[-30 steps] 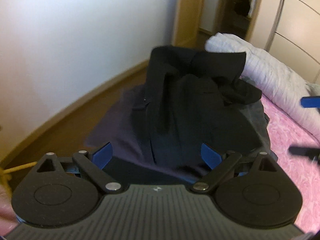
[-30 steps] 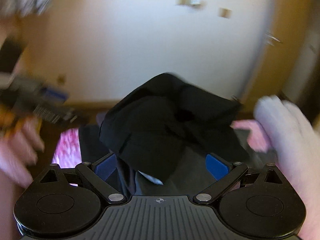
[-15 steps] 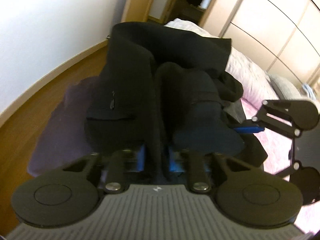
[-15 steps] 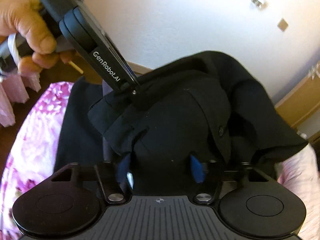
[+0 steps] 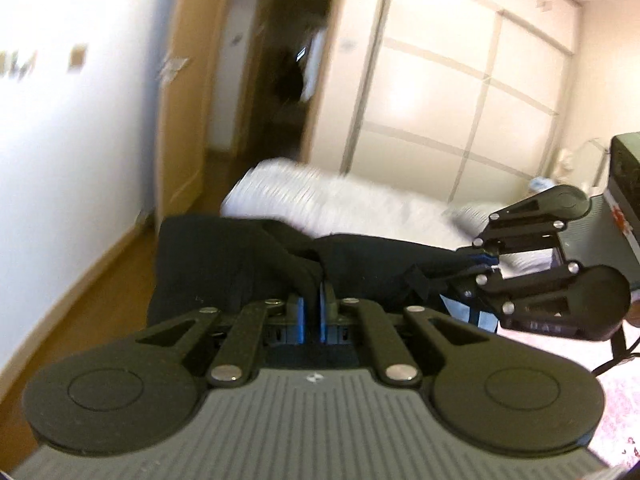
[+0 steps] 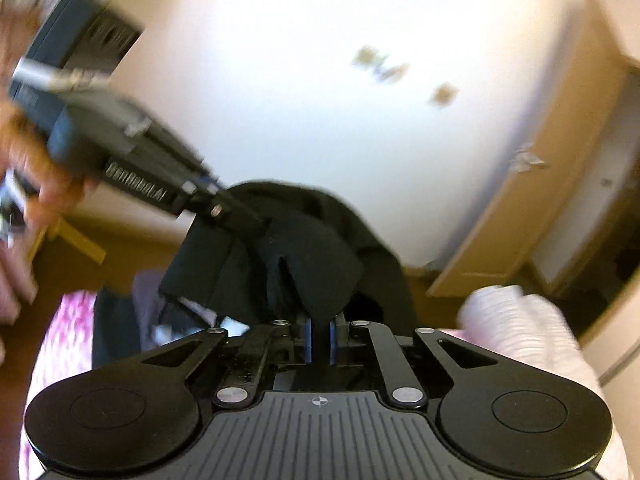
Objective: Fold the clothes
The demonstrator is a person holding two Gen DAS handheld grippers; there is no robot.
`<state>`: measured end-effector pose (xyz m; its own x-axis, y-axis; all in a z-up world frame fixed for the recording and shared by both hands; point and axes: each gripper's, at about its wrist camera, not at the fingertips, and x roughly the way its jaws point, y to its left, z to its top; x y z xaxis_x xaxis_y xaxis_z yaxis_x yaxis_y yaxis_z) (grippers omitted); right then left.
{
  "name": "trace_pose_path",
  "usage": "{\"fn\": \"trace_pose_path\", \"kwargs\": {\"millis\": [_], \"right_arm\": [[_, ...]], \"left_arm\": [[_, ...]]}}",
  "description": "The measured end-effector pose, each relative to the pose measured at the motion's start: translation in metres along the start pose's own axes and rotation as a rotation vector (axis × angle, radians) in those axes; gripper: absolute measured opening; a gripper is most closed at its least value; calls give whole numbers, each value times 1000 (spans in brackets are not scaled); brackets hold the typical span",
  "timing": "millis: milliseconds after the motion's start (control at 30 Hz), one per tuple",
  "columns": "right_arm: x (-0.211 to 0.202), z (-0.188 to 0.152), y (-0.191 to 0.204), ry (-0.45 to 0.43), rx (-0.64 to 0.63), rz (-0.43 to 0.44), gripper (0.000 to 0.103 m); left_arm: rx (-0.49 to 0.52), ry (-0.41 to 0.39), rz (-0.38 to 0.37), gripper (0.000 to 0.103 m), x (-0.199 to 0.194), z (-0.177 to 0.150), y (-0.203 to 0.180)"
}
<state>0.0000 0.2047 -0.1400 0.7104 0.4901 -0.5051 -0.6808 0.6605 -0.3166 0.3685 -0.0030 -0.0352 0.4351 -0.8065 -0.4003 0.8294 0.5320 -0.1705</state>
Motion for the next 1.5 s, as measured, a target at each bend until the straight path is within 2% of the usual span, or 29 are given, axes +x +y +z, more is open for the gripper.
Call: {"fn": "trace_pose_path", "kwargs": {"millis": [100, 200, 300, 367, 433, 500, 567, 633, 733, 767, 800, 833, 900, 933, 967, 1033, 1067, 1100, 1133, 1167, 1333, 1433, 1500], "right_arm": [[-74, 2, -30, -81, 81, -60, 5], [-160, -42, -43, -82, 157, -110, 5], [-247, -90, -54, -75, 233, -158, 5], [-304, -122, -61, -70, 283, -190, 5], [-362, -154, -69, -65, 334, -222, 5], [-420, -186, -76, -59, 384, -254, 5], [-464, -243, -75, 32, 493, -281, 5], [-493, -301, -72, 136, 623, -305, 5], [-531, -399, -69, 290, 913, -377, 5], [-539, -433, -66, 356, 1020, -408, 6], [-548, -465, -65, 417, 1124, -430, 6], [-560, -496, -65, 475, 1226, -446, 6], [-577, -538, -56, 547, 1358, -494, 7], [-587, -550, -54, 560, 1398, -529, 8], [-599, -560, -54, 563, 1428, -568, 9], [-615, -565, -47, 591, 1397, -634, 10], [-615, -560, -41, 621, 1340, -658, 15], [-609, -550, -32, 653, 1261, -677, 19], [-603, -538, -20, 681, 1153, -686, 31], [-597, -525, -7, 705, 1035, -690, 36], [-550, -498, 67, 678, 778, -406, 40], [-506, -504, 111, 702, 570, -329, 42], [-476, -516, 132, 716, 469, -313, 50]], "left_arm": [[66, -66, -60, 4, -10, 32, -64], [139, -97, -130, 4, -18, 50, -147], [194, -98, -209, 4, -32, 52, -241], [214, -69, -265, 4, -30, 41, -309], [219, -13, -324, 4, -18, 19, -371], [201, 86, -392, 5, 5, -10, -429], [180, 217, -461, 7, 34, -47, -479], [168, 344, -527, 14, 64, -85, -524], [231, 494, -591, 24, 98, -137, -569], [264, 524, -597, 27, 92, -156, -580], [298, 549, -596, 33, 89, -171, -580], [331, 574, -592, 34, 92, -182, -576], [394, 611, -581, 38, 97, -203, -567], [421, 618, -569, 43, 99, -211, -562], [448, 624, -558, 44, 102, -218, -557], [502, 637, -536, 45, 106, -234, -546], [528, 644, -524, 47, 108, -241, -541], [555, 650, -513, 51, 111, -249, -536], [582, 656, -501, 55, 113, -257, -530], [609, 663, -489, 56, 115, -264, -525], [735, 678, -455, 57, 130, -303, -510], [803, 669, -463, 57, 144, -326, -514], [841, 661, -464, 57, 153, -339, -515]]}}
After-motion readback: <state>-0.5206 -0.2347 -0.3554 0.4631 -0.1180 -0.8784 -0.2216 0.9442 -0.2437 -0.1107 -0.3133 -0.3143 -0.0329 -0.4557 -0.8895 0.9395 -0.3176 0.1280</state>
